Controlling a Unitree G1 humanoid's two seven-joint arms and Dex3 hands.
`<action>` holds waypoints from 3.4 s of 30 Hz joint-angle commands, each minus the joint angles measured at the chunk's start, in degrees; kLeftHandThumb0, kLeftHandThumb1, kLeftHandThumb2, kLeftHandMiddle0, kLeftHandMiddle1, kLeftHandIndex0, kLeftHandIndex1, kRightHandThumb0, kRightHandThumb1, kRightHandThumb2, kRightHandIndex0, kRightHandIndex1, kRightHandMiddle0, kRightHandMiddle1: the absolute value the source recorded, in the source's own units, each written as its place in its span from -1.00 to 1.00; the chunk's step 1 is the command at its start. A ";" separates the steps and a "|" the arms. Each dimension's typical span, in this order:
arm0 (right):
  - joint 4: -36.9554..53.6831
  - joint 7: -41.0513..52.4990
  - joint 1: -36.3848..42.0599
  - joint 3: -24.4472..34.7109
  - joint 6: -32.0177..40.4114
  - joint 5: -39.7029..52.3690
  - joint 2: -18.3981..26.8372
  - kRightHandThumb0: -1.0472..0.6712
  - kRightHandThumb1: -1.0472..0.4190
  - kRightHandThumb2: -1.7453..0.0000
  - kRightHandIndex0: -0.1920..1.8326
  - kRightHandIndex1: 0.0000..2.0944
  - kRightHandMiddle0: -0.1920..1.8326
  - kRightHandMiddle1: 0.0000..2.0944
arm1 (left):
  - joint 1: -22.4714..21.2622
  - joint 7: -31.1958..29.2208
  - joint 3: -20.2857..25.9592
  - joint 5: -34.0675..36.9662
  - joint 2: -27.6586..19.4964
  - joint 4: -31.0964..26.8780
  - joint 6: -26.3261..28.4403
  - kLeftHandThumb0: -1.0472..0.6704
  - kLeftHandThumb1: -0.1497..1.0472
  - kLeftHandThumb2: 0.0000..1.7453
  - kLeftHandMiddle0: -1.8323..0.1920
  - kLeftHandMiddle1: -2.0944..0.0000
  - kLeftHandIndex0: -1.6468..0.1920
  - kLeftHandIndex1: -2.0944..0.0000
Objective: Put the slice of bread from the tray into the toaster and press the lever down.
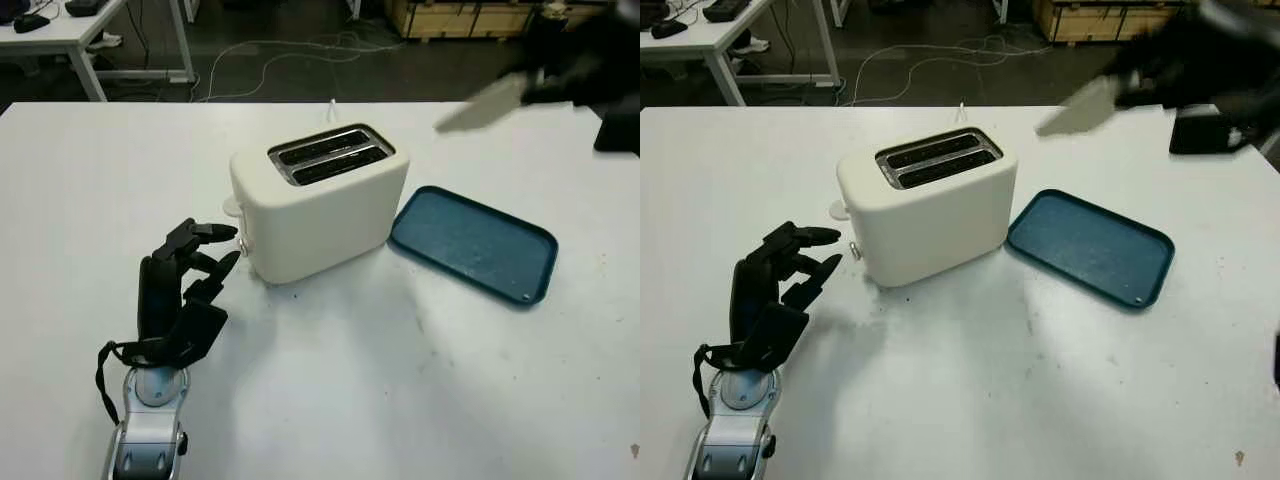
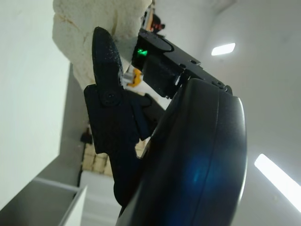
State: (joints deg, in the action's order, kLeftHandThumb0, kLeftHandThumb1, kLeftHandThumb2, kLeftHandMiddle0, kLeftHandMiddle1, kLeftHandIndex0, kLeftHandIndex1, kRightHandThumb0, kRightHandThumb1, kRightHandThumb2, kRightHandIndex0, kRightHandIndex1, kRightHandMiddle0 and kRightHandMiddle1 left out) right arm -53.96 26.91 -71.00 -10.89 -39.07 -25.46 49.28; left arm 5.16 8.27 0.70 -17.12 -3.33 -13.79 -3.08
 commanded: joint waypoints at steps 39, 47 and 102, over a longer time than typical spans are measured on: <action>-10.55 21.65 -20.16 -8.11 8.25 -1.69 -19.69 -0.38 -0.82 1.00 0.26 0.01 0.59 -0.90 | -0.19 0.58 -0.61 -0.18 0.24 -0.41 0.62 -0.15 0.79 -0.90 0.21 -0.40 0.08 0.23; -10.33 21.30 -18.42 -8.80 10.31 -1.88 -21.27 -0.41 -0.80 1.00 0.30 0.25 0.58 -0.84 | 0.02 0.68 -0.65 -0.13 0.38 -0.57 0.60 -0.14 0.79 -0.90 0.21 -0.39 0.08 0.24; -5.53 12.59 -9.60 -13.69 11.69 -5.09 -21.94 -0.57 -0.75 1.00 -0.71 -0.47 -0.35 -0.99 | 0.08 1.14 -1.25 -0.20 0.21 -0.45 0.12 -0.16 0.79 -0.89 0.22 -0.42 0.08 0.21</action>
State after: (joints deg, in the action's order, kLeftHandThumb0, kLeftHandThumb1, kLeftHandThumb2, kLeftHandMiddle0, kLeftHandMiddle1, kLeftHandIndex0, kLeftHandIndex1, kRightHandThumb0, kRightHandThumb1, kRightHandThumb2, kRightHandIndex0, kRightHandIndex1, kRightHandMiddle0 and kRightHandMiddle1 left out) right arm -60.23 41.06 -81.60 -25.36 -26.94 -31.06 26.37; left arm 5.12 9.01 -0.52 -16.95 -3.10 -13.91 -2.63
